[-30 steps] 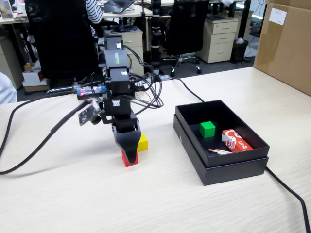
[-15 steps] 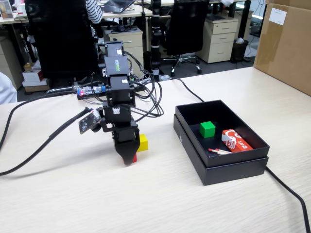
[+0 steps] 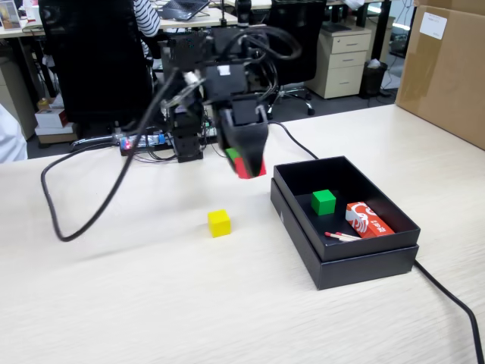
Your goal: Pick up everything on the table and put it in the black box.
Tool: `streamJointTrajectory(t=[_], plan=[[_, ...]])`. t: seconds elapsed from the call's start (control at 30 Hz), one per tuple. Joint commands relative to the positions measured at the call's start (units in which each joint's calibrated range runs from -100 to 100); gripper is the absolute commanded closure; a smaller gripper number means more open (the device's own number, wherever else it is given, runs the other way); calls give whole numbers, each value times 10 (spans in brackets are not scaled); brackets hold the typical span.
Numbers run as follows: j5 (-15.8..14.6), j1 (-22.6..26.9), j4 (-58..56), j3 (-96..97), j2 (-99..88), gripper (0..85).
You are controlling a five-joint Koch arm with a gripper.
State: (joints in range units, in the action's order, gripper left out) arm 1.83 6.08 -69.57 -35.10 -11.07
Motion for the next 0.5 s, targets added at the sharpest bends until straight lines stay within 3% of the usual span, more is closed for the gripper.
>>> streamJointTrajectory(t=[0.0, 0.2, 0.47], plan=[[-18, 37, 9, -53, -34, 846], [-45, 83, 9, -87, 91, 846], [-66, 80, 7, -79, 255, 843]])
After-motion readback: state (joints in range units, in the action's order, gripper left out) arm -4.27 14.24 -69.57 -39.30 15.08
